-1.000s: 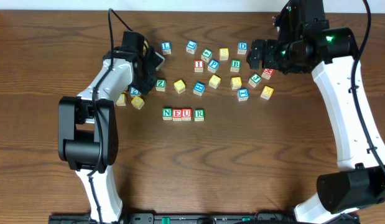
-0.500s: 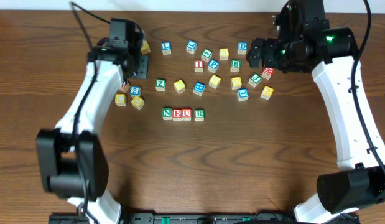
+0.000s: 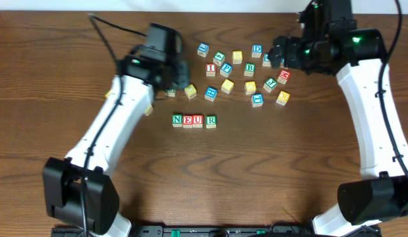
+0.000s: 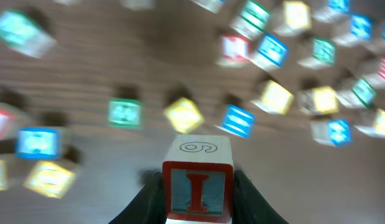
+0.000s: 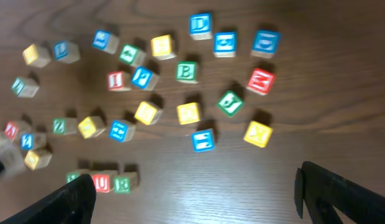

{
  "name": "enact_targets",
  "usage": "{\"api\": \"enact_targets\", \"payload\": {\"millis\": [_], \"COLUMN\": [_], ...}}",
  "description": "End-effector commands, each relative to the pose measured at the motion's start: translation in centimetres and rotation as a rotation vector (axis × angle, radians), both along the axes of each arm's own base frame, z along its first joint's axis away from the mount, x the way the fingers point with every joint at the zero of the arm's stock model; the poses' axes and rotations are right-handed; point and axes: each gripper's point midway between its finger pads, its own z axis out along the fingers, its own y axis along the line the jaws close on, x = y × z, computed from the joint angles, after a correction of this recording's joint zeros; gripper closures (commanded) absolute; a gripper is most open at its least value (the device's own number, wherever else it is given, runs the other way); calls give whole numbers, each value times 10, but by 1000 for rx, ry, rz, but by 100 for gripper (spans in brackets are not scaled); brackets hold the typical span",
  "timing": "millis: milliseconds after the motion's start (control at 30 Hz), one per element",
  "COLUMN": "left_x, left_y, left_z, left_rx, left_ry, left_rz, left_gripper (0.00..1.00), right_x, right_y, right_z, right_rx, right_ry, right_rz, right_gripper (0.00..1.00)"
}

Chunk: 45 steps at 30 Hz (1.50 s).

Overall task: Spell out NEURIPS
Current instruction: 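Carry the red I block to the right of the R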

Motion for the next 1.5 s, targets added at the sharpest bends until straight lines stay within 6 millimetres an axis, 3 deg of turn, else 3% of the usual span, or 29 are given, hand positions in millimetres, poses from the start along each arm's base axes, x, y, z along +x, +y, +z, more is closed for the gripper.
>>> {"api": "enact_targets", "payload": {"millis": [0,133,433,933,1367,1467], "left_x": [-20,-38,-72,-67,-61,-62], "left_y": [-35,-76,-122,-103,-94,-94], "left_z": [-4,-18,-74,-141,-150,-150], "left_rx": [-29,16,94,270,324,322], "left_ry": [32,32,143,204,186,188], "left_rz": [-49,-146,-194,-63,-35,-33], "left_gripper": [88,92,92,92,91,86], "right_x": [1,0,-5,-8,-9,-10], "right_y": [-16,-31,-35,-35,-35,-35], "right_z": [-4,-5,-8,-10,-10,-10], "right_rx": [8,23,20,19,20,20], "right_ry": [17,29,53,69,72,76], "right_rz": [-36,-68,-77,-77,-77,-77], "right_gripper": [1,1,1,1,1,1]}}
